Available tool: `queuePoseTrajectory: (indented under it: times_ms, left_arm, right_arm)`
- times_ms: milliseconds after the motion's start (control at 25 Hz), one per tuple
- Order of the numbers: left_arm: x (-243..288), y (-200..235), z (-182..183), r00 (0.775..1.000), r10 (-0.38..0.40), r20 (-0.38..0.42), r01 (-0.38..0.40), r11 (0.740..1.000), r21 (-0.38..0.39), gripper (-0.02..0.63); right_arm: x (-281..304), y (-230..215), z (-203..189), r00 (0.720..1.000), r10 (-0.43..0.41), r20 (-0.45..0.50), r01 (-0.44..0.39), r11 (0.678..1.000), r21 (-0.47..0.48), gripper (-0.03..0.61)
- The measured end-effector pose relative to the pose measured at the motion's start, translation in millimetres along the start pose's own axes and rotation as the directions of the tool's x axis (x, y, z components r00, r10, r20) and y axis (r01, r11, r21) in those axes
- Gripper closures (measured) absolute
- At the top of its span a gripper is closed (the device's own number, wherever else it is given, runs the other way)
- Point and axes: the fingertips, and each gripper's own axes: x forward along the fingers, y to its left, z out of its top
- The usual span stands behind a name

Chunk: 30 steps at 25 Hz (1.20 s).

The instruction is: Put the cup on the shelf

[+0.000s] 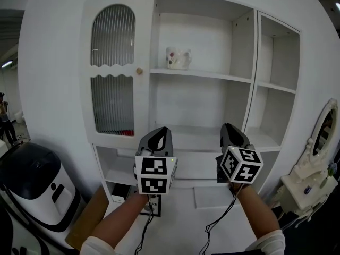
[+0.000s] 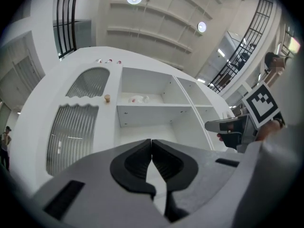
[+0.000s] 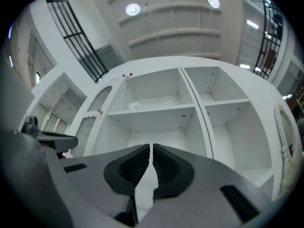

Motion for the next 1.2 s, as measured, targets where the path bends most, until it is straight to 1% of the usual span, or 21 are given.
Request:
queuePoseTrajectory:
  times_ms: [160,280,400,560,760,1000,1200]
  left_arm:
    - [-15.0,-11.0,-14.0,1.0,-0.026,-0.003,0.026,1.0,0.003,0.606]
    - [-24.9,-19.3,-27.0,0.999,-0.044,-0.011,0.044,0.999,0.003,0.606]
    - [-32.7,-28.1,-45.9,0.998,-0.059,-0.037,0.059,0.998,-0.007,0.606]
    - [-44.4,-39.6,-72.9,0.994,-0.085,-0.068,0.082,0.996,-0.045,0.606]
    - [-64.0,-54.0,-106.9,0.987,-0.114,-0.11,0.107,0.992,-0.07,0.606]
    - [-80.4,-69.7,-140.7,0.978,-0.144,-0.152,0.123,0.983,-0.138,0.606]
    - [-95.5,-72.1,-152.8,0.973,-0.167,-0.162,0.126,0.964,-0.235,0.606]
  right_arm:
    - [-33.2,13.6,-29.0,0.999,0.035,-0.027,-0.038,0.992,-0.12,0.548]
    - [-55.9,22.7,-57.4,0.994,0.063,-0.093,-0.077,0.986,-0.15,0.554]
    - [-70.1,23.3,-79.7,0.988,0.057,-0.146,-0.073,0.991,-0.112,0.554]
    - [-81.4,21.8,-94.1,0.987,0.028,-0.161,-0.035,0.998,-0.047,0.554]
    - [-100.8,24.9,-111.4,0.986,-0.011,-0.168,0.004,0.999,-0.041,0.554]
    - [-114.7,38.1,-136.2,0.978,-0.038,-0.206,0.032,0.999,-0.034,0.554]
    - [-124.6,40.3,-155.0,0.971,-0.047,-0.236,0.049,0.999,0.004,0.554]
